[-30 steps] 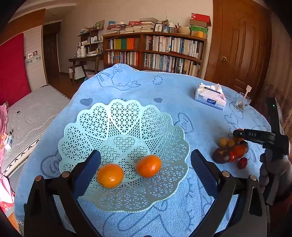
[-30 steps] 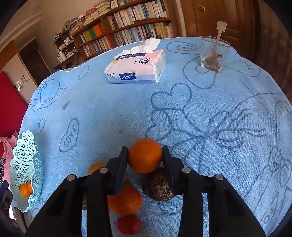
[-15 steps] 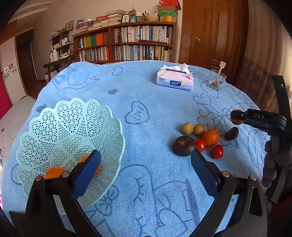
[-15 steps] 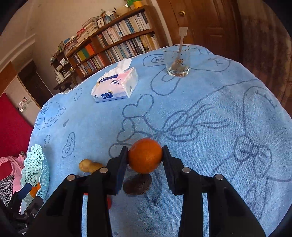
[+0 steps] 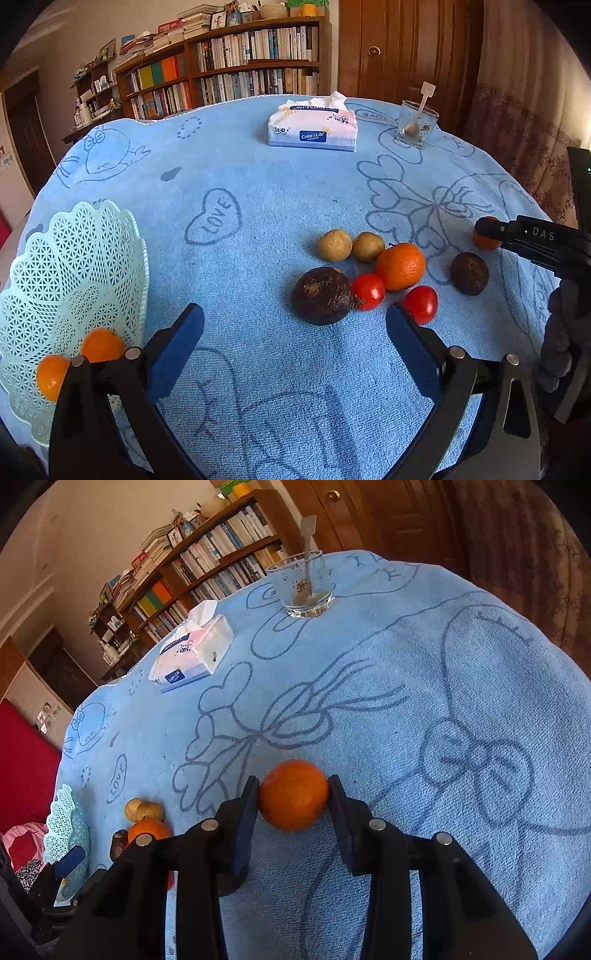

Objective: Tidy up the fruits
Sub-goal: 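Hold the tangerine with the right tool while the left tool grasps the dark brown fruit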

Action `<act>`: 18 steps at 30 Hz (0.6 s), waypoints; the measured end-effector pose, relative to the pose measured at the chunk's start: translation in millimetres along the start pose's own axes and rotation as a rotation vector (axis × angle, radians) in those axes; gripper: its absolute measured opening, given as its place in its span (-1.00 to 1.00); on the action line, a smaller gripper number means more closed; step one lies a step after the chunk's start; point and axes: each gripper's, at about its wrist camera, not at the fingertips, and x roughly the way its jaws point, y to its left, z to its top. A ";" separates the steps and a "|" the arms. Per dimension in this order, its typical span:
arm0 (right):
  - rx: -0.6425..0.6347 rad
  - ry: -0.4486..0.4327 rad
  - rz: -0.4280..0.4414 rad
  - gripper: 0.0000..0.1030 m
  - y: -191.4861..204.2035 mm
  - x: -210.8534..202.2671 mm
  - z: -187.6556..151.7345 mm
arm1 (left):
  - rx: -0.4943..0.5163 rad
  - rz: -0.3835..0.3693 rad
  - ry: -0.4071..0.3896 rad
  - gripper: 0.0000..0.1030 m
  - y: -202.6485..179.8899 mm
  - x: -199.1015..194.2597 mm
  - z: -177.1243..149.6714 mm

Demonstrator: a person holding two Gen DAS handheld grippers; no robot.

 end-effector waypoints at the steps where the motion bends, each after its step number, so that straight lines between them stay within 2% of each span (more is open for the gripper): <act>1: -0.006 -0.004 -0.005 -0.26 1.4 0.2 -0.3 | -0.001 -0.003 0.004 0.94 -0.8 4.1 0.6; 3: -0.021 -0.011 -0.014 -0.26 4.2 0.3 -1.7 | 0.002 -0.005 0.008 0.92 -1.5 10.9 1.6; 6: -0.024 -0.014 -0.017 -0.26 5.3 0.6 -2.8 | 0.021 0.015 0.015 0.67 -3.0 18.4 3.4; 9: -0.023 -0.015 -0.017 -0.26 5.2 1.1 -3.2 | 0.013 -0.010 0.015 0.50 0.0 18.2 4.8; 14: -0.028 -0.015 -0.020 -0.26 5.1 0.2 -3.0 | 0.020 -0.011 0.015 0.46 2.8 20.4 4.3; 18: -0.025 -0.014 -0.018 -0.26 5.0 0.8 -3.1 | 0.066 0.014 0.010 0.44 -3.8 22.8 5.8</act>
